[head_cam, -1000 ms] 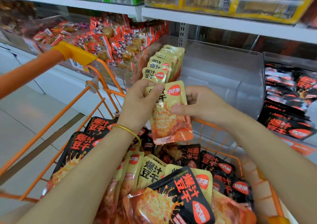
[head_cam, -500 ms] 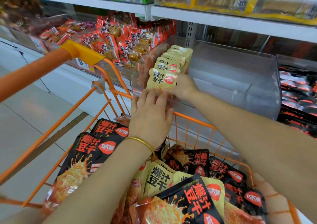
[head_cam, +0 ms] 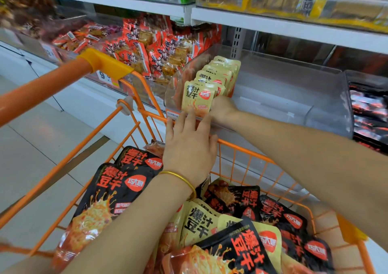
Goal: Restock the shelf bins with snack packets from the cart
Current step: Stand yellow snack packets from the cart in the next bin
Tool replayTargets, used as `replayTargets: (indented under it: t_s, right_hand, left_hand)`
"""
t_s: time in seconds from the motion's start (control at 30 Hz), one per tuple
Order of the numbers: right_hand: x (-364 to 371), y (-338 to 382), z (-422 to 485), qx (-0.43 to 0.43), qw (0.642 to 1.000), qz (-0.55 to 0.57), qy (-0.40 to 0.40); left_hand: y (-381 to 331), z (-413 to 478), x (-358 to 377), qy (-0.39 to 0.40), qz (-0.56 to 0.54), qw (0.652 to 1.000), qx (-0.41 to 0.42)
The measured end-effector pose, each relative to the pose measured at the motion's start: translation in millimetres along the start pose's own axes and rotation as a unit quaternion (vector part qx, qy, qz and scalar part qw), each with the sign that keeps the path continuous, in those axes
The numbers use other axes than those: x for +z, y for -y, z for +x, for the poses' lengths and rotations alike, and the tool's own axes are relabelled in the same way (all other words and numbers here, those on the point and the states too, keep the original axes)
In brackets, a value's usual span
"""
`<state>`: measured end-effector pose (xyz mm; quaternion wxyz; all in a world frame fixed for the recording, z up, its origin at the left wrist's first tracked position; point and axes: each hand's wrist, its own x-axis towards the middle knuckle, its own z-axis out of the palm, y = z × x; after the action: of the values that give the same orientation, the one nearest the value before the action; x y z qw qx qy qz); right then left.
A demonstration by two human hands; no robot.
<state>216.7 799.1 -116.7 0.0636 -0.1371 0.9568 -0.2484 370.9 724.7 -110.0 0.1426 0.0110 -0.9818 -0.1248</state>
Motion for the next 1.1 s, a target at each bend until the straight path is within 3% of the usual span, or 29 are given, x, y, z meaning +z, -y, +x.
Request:
replayTargets:
  t_s: [0.13,0.43,0.77,0.87,0.97,1.03,1.1]
  right_hand:
    - [-2.4,-0.1,-3.8,-0.015,0.998,-0.023,-0.049]
    - [-0.2,-6.3,-0.8,0.039,0.998,-0.034,0.022]
    - [-12.5,-9.6,-9.7,0.045,0.999,-0.014,0.012]
    - [-39.7,-2.7,-39.0,0.017,0.999,0.026,-0.020]
    - [-70.8,0.0,-99.2,-0.065,0.988,0.107,-0.090]
    - [-80.6,-5.4,-146.3,-0.098,0.983,0.149,-0.044]
    - [-75.2,-17.2,-181.6,-0.094,0.987,0.107,0.074]
  left_hand:
    - [-0.2,0.3,0.2,0.006,0.005,1.000,-0.002]
    - [-0.6,0.9,0.7,-0.006,0.008,1.000,0.002]
    - [-0.2,0.6,-0.4,-0.009,0.005,1.000,0.004]
    - [-1.4,1.1,-3.8,-0.025,0.000,1.000,0.001]
    - [-3.4,1.3,-5.5,-0.059,0.005,0.998,0.009]
    - [-6.0,0.9,-5.3,-0.086,0.014,0.996,0.019]
    - [-8.2,0.5,-4.0,-0.103,0.018,0.994,0.030]
